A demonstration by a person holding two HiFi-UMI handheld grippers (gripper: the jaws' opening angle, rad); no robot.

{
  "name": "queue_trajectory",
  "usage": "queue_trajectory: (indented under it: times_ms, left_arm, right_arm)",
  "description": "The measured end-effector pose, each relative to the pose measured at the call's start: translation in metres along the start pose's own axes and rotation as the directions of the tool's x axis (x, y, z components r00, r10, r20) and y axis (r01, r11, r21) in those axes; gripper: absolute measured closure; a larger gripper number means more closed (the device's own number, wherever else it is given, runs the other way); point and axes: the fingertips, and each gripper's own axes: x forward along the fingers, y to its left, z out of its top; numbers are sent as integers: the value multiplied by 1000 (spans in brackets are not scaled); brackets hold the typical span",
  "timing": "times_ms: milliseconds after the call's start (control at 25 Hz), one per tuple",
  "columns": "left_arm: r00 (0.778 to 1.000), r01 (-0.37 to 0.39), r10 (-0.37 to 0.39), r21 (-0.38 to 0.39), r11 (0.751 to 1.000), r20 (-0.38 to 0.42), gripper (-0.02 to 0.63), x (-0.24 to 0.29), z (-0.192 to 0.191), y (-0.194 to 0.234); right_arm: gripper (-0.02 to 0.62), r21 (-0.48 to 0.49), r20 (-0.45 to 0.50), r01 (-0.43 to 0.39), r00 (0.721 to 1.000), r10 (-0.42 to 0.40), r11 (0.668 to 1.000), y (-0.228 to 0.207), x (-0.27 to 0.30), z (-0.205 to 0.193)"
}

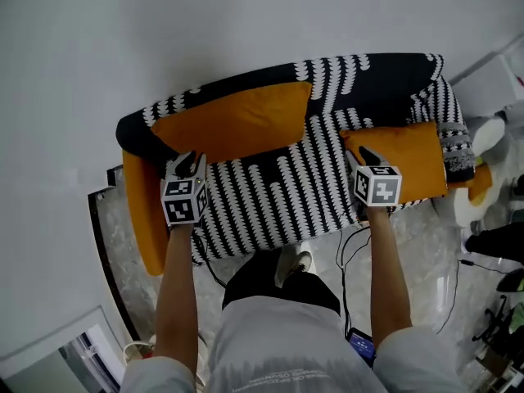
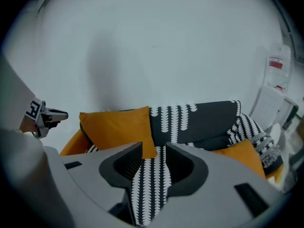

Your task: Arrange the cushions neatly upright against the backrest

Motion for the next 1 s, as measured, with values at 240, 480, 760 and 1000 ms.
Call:
queue_trajectory:
  times_ms: [240, 480, 760, 1000]
  left_arm:
    - [996, 70, -74, 84, 994, 51, 592, -47, 14, -98]
    - [983, 159, -169, 112, 981, 78, 594, -89, 15, -208]
    - [948, 283, -306, 213, 935, 84, 595, -109, 29, -316]
    - [915, 377, -401, 246, 893, 55, 595, -81, 33, -392]
  right_arm:
    - [448, 36, 70, 16, 997, -18, 999, -37, -97, -39]
    - [515, 87, 122, 30, 992, -40, 996, -76, -187, -82]
    - [569, 151, 155, 136, 975, -160, 979, -150, -261, -118]
    - [592, 187, 155, 219, 956, -249, 958, -217, -299, -144]
